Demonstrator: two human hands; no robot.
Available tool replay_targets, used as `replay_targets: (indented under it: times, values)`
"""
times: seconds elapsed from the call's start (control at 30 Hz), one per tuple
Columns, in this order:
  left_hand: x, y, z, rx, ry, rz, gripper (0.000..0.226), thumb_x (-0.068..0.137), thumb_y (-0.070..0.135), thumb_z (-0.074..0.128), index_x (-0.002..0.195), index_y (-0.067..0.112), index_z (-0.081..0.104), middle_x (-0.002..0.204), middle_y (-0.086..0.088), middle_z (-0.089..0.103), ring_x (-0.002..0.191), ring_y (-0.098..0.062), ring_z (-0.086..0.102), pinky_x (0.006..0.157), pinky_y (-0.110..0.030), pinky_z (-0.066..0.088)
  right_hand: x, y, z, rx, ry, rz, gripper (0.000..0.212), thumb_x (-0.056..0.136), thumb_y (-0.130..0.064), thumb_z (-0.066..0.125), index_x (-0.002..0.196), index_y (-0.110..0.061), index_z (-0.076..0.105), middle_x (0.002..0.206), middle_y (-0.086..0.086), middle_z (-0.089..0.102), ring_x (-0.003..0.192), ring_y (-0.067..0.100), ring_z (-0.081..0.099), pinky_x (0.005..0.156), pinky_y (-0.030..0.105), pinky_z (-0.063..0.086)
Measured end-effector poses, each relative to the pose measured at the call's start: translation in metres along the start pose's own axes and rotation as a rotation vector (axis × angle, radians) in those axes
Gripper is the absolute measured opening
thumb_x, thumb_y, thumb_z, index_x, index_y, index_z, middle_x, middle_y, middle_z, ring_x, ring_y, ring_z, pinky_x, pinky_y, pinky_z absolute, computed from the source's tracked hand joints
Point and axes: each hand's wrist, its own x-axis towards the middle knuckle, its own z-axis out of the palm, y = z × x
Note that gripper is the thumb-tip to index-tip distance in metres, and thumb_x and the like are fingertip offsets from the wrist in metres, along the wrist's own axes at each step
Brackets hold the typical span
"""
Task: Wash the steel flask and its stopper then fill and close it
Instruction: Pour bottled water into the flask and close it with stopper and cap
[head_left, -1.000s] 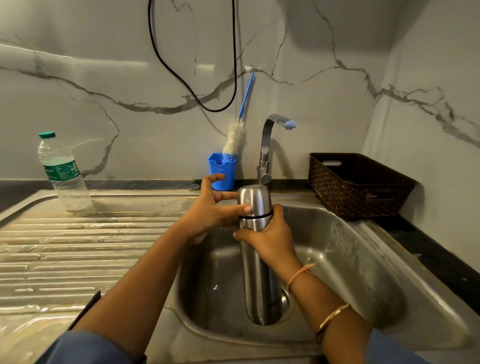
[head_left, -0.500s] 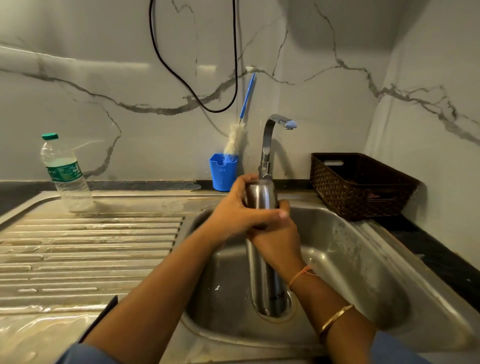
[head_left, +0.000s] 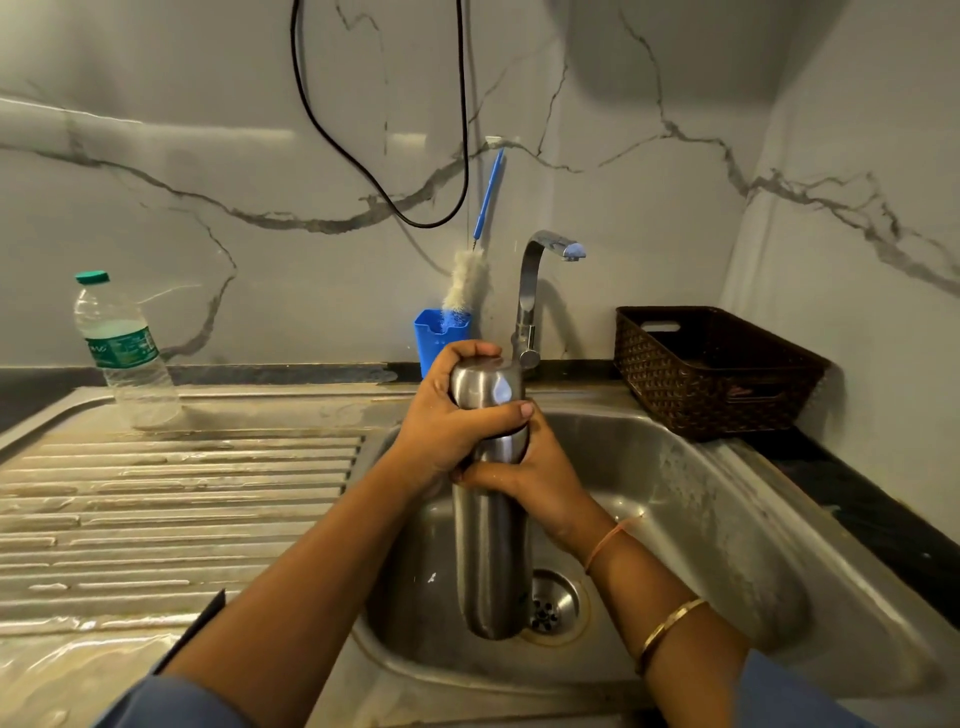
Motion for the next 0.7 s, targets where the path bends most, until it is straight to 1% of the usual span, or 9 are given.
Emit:
replay_targets:
  times: [0.07,0.17,0.23,0.33,0.4,0.5,0.6,0.63,0.7]
  values:
    - [0.000,0.001,0.000,0.016,0.082,0.031,0.054,0.062,0.001,0.083,0.101,0.026,0.055,0.102,-0.003,0.061,0.085,-0.018,0.065,0.073,-0.033,0.057,-0.001,-0.002,0.003,-0.039,-0.019,-0.035,0.071,0.067,-0.009,0.081,0.126,-0.021,0.042,0.116,0.000,0.060,0.102,0.014,0.062,0.083,0.027,0.054]
    - [0.007,0.007,-0.011,-0.118,0.269,-0.009,0.048,0.069,0.001,0.077,0.103,0.024,0.053,0.104,-0.005,0.059,0.076,-0.016,0.066,0.064,-0.032,0.056,-0.004,0.002,-0.004,-0.098,-0.077,-0.003,0.072,0.074,-0.041,0.069,0.134,-0.033,0.031,0.116,-0.006,0.058,0.100,0.011,0.063,0.078,0.023,0.055]
    - [0.014,0.012,-0.025,-0.256,0.447,-0.042,0.048,0.067,0.009,0.079,0.103,0.026,0.052,0.105,-0.009,0.059,0.078,-0.019,0.063,0.061,-0.034,0.054,-0.005,0.004,-0.012,-0.171,-0.077,0.064,0.053,0.075,-0.053,0.057,0.123,-0.037,0.042,0.105,-0.004,0.062,0.091,0.014,0.065,0.071,0.020,0.054]
    - [0.023,0.018,-0.049,-0.488,0.671,-0.067,0.048,0.071,0.011,0.077,0.107,0.021,0.048,0.094,-0.008,0.059,0.073,-0.018,0.062,0.061,-0.032,0.055,-0.001,0.012,-0.023,-0.251,0.149,-0.012,0.011,0.086,-0.042,0.058,0.094,-0.036,0.058,0.091,-0.005,0.066,0.088,0.014,0.063,0.073,0.018,0.050]
    - [0.027,0.017,-0.067,-0.592,0.765,-0.132,0.053,0.071,0.016,0.077,0.116,0.018,0.049,0.096,-0.007,0.061,0.079,-0.020,0.063,0.070,-0.038,0.057,0.001,0.012,-0.021,-0.134,0.240,-0.069,0.010,0.088,-0.039,0.058,0.097,-0.035,0.059,0.096,-0.010,0.064,0.092,0.012,0.061,0.074,0.017,0.051]
    - [0.028,0.012,-0.081,-0.695,0.790,-0.242,0.076,0.059,0.026,0.081,0.129,0.016,0.052,0.100,-0.006,0.063,0.086,-0.022,0.063,0.067,-0.039,0.058,-0.001,0.010,-0.001,0.153,0.264,-0.016,0.037,0.084,-0.042,0.058,0.118,-0.030,0.052,0.107,-0.005,0.059,0.093,0.019,0.064,0.064,0.035,0.058]
    - [0.023,0.011,-0.074,-0.697,0.763,-0.279,0.076,0.061,0.024,0.081,0.130,0.015,0.052,0.099,-0.008,0.063,0.082,-0.022,0.064,0.068,-0.041,0.058,-0.002,0.007,0.008,0.132,0.416,0.004,0.023,0.091,-0.036,0.053,0.108,-0.021,0.052,0.091,0.004,0.060,0.078,0.019,0.062,0.047,0.026,0.051]
    - [0.024,0.012,-0.071,-0.682,0.741,-0.264,0.077,0.062,0.022,0.081,0.131,0.014,0.050,0.099,-0.008,0.062,0.080,-0.021,0.063,0.065,-0.038,0.057,-0.001,0.007,0.004,0.163,0.442,0.059,0.019,0.092,-0.038,0.051,0.101,-0.021,0.054,0.089,0.005,0.060,0.076,0.019,0.061,0.045,0.024,0.048]
    - [0.026,0.015,-0.063,-0.623,0.723,-0.190,0.071,0.068,0.016,0.078,0.131,0.014,0.046,0.099,-0.008,0.060,0.076,-0.018,0.062,0.058,-0.030,0.054,0.001,0.006,-0.007,0.333,0.409,0.298,0.022,0.092,-0.043,0.049,0.091,-0.023,0.057,0.084,0.005,0.060,0.067,0.017,0.059,0.044,0.022,0.042]
